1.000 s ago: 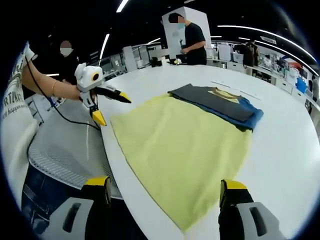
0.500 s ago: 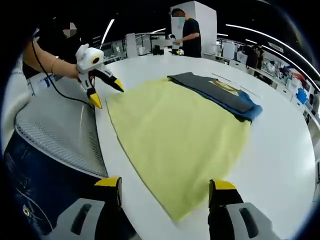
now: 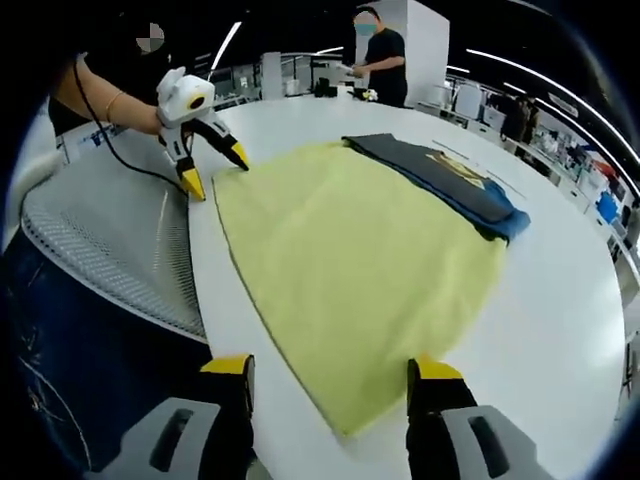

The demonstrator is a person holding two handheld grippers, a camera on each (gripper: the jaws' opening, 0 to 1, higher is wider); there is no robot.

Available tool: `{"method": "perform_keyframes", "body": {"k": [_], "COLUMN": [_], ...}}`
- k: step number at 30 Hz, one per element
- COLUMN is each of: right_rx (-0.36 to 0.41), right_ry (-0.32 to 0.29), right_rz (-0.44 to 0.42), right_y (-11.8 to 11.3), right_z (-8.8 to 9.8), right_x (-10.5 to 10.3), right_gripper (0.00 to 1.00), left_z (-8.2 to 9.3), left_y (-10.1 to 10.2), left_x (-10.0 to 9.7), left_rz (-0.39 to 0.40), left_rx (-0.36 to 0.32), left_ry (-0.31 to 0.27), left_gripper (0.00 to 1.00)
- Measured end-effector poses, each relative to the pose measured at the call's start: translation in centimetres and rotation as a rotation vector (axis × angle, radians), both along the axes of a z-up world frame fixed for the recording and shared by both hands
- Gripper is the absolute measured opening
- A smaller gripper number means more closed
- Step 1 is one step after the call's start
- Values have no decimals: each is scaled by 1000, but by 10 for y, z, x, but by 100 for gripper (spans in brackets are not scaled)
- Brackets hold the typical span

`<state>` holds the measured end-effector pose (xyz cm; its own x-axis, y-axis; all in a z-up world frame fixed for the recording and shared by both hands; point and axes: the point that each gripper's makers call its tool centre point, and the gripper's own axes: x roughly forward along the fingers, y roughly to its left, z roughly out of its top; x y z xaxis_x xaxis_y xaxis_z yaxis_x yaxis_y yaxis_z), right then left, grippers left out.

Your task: Fold the garment on the visible template until the final outline fits inside the template.

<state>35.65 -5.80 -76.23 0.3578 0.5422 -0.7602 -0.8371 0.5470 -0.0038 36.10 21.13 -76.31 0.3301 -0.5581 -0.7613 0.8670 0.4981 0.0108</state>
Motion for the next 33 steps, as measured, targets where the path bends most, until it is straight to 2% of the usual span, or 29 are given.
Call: {"method": "perform_keyframes", "body": {"k": [9,17,22,25,28,31,33], "right_rx": [-5,-20,-20,-22,-22,-28,-29], "right_ry": [-20,-26,-20,-20,-19,-18,-11], "right_rz": [-5,16,24,28,16,13,18], "right_y": [-3,-6,-7,-8,-11,-13,-13], "right_z": [1,1,1,1,2,2,2], "right_x": [6,12,13,14,19,23,23], "right_gripper": [50,36,26,14,7,2,1], "left_z": [0,1,1,2,2,2,1], "left_y": [3,3,-1,-1,-1,-1,2], "left_x": [5,7,3,4,6,8,11], "left_rz": [-14,-37,-81,-85,-87,-88,-97], "left_rx": [4,24,36,45,49,60,99], "left_ry": [-1,3,12,4,2,2,-18], "left_gripper": [44,38,26,24,20,11,5]}}
